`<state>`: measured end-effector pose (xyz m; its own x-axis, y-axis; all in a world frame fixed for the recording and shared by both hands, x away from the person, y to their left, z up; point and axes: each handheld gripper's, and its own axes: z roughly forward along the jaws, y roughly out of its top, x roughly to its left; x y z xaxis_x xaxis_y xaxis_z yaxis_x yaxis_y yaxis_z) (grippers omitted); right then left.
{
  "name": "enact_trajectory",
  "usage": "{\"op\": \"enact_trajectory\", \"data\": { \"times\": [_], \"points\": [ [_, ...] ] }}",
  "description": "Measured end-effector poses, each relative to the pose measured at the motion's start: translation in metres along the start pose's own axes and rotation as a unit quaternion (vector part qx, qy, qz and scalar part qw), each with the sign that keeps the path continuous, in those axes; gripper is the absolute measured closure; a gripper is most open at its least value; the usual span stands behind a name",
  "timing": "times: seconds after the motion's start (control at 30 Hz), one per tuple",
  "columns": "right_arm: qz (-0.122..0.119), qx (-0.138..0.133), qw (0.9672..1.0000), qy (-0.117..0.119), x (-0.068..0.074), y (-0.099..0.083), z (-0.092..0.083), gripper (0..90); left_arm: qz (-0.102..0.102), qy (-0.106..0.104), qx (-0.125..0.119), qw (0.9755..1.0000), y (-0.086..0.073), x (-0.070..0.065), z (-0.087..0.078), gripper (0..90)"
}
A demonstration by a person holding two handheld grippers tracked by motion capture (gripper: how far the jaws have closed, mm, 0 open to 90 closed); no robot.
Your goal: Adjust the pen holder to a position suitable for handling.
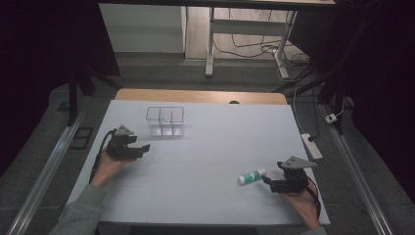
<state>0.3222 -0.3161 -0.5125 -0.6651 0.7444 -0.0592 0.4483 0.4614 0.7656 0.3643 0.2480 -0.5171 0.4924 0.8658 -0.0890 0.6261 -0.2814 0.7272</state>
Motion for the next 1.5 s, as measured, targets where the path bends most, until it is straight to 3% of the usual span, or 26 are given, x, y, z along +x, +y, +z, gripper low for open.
{"op": "enact_trajectory", "data": {
  "times": [0.43, 0.77, 0.93, 1.2, 1.5],
  "points": [
    [0.003, 0.0, 1.0, 0.0, 0.0, 0.0, 0.0, 14.8, -0.001, 0.012, 0.008, 0.9999, 0.016, 0.012, 0.017, 32.8],
    [0.002, 0.0, 1.0, -0.001, 0.0, 0.0, 0.0, 14.8, -0.004, 0.03, -0.003, 0.9995, 0.025, 0.022, 0.022, 49.0],
    [0.003, 0.001, 1.0, -0.003, 0.0, 0.0, 0.0, 14.8, -0.012, 0.038, -0.01, 0.9991, 0.025, 0.028, 0.024, 63.7],
    [0.002, -0.001, 1.0, -0.001, 0.001, 0.0, 0.001, 14.9, -0.013, 0.035, -0.007, 0.9993, 0.029, 0.037, 0.032, 88.5],
    [0.002, 0.0, 1.0, -0.001, 0.001, 0.0, 0.001, 15.1, -0.012, 0.031, -0.003, 0.9994, 0.035, 0.043, 0.044, 88.7]
  ]
}}
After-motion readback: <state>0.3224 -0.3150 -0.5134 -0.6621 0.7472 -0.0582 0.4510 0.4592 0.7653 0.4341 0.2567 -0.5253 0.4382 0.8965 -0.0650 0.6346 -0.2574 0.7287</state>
